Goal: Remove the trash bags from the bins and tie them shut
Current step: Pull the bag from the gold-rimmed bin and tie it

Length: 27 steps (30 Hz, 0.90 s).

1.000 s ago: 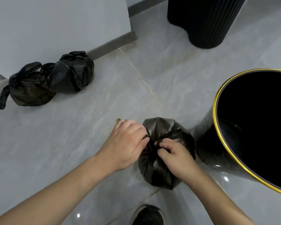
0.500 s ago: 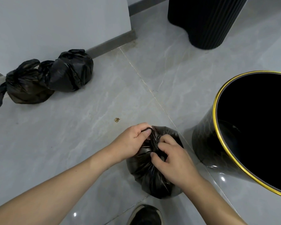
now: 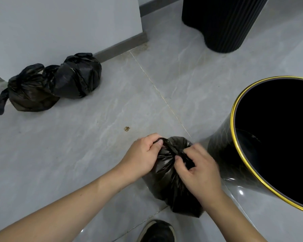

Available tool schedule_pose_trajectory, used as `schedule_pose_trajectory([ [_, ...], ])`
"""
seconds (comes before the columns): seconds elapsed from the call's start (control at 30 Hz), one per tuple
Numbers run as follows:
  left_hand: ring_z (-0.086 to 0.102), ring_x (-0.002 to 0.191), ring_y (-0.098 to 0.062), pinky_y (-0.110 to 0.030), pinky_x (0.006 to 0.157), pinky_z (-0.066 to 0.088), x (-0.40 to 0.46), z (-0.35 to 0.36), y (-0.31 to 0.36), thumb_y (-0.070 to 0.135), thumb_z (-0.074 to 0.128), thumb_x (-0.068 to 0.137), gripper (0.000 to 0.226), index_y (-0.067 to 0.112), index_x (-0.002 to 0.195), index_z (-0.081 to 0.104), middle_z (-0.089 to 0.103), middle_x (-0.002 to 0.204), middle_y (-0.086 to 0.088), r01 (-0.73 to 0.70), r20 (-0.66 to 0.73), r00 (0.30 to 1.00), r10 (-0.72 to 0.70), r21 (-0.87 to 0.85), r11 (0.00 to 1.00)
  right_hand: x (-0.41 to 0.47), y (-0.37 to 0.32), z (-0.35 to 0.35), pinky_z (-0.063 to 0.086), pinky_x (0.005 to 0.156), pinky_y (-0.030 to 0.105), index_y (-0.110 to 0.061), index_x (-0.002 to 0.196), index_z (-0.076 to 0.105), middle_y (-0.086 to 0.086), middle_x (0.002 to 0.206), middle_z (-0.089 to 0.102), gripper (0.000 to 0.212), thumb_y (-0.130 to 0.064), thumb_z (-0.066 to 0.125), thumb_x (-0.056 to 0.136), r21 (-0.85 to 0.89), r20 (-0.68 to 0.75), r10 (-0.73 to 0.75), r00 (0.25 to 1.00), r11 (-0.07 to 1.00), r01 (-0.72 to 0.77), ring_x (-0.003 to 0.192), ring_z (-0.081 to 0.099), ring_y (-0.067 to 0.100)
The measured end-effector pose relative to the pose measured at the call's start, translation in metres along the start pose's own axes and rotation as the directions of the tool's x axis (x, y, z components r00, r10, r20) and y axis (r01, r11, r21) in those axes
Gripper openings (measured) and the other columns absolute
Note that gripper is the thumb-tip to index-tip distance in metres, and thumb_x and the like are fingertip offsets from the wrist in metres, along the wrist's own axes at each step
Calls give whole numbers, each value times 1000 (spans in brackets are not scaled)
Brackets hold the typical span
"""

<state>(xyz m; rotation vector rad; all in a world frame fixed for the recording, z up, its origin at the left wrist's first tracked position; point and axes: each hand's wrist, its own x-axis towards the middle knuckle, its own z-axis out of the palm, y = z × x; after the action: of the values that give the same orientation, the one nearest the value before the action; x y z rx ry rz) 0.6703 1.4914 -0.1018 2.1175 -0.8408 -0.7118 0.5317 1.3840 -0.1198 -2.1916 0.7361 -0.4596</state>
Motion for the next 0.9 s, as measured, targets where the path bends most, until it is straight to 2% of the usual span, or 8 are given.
schedule_pose_trajectory([
  [0.07, 55, 97, -6, -26, 93, 42, 3, -3, 2, 25, 46, 94, 25, 17, 96, 70, 65, 93, 11, -117, -24, 993, 118, 33, 993, 3, 0, -2, 45, 54, 35, -12, 64, 52, -3, 71, 48, 27, -36, 52, 76, -40, 136, -31, 990, 998, 37, 64, 51, 14],
  [0.13, 57, 106, -3, -19, 98, 41, 5, -4, 6, 19, 47, 95, 28, 13, 106, 71, 69, 103, 10, -107, 68, 990, 119, -162, 981, 5, -1, -3, 44, 51, 39, -13, 62, 46, -2, 70, 46, 27, -37, 51, 75, -1, 218, -62, 974, 998, 64, 63, 50, 15],
  [0.23, 67, 87, -15, -34, 88, 51, 6, 2, 9, 12, 45, 99, 24, 9, 94, 68, 72, 88, -1, 35, 136, 991, 20, -391, 920, 6, -1, -4, 46, 53, 38, -17, 67, 50, -4, 75, 49, 23, -37, 50, 78, 8, 252, -64, 965, 998, 64, 68, 53, 15],
  [0.47, 55, 54, -11, -29, 60, 41, 7, 15, 9, 15, 45, 100, 36, 20, 65, 51, 53, 55, 10, 218, 64, 976, -209, -278, 935, -4, -6, 4, 43, 48, 28, -26, 78, 62, -6, 73, 59, 20, -41, 48, 80, -371, 116, -89, 989, 920, 126, 66, 59, 13],
  [0.63, 51, 50, -15, -28, 56, 37, 9, 12, 18, 18, 44, 98, 38, 19, 61, 50, 58, 51, 4, 294, 107, 955, -278, -191, 936, -6, -1, 5, 40, 44, 24, -22, 80, 66, -5, 65, 62, 22, -37, 50, 79, -369, 22, -148, 989, 918, 146, 58, 62, 17],
  [0.73, 45, 43, -10, -26, 53, 33, 10, 8, 16, 20, 44, 96, 35, 18, 63, 55, 65, 55, -2, 377, 176, 921, -349, -165, 912, -6, 4, 3, 43, 42, 25, -23, 97, 66, -5, 62, 66, 24, -35, 52, 81, -373, 3, -195, 981, 910, 182, 53, 63, 17],
  [0.83, 46, 49, -15, -27, 56, 35, 13, 5, 16, 13, 45, 92, 26, 11, 73, 61, 63, 54, -4, 413, 210, 904, -372, -206, 887, -7, 8, 4, 45, 40, 28, -24, 100, 71, -3, 59, 64, 20, -26, 58, 84, -357, 9, -332, 943, 880, 313, 51, 61, 19],
  [0.9, 49, 54, -17, -23, 55, 41, 16, 2, 15, 2, 49, 87, 13, 6, 88, 61, 59, 59, -5, 378, 233, 920, -314, -323, 868, -5, 7, 1, 47, 43, 27, -26, 95, 71, -5, 62, 66, 18, -28, 56, 85, -312, 16, -284, 959, 910, 275, 52, 61, 16],
])
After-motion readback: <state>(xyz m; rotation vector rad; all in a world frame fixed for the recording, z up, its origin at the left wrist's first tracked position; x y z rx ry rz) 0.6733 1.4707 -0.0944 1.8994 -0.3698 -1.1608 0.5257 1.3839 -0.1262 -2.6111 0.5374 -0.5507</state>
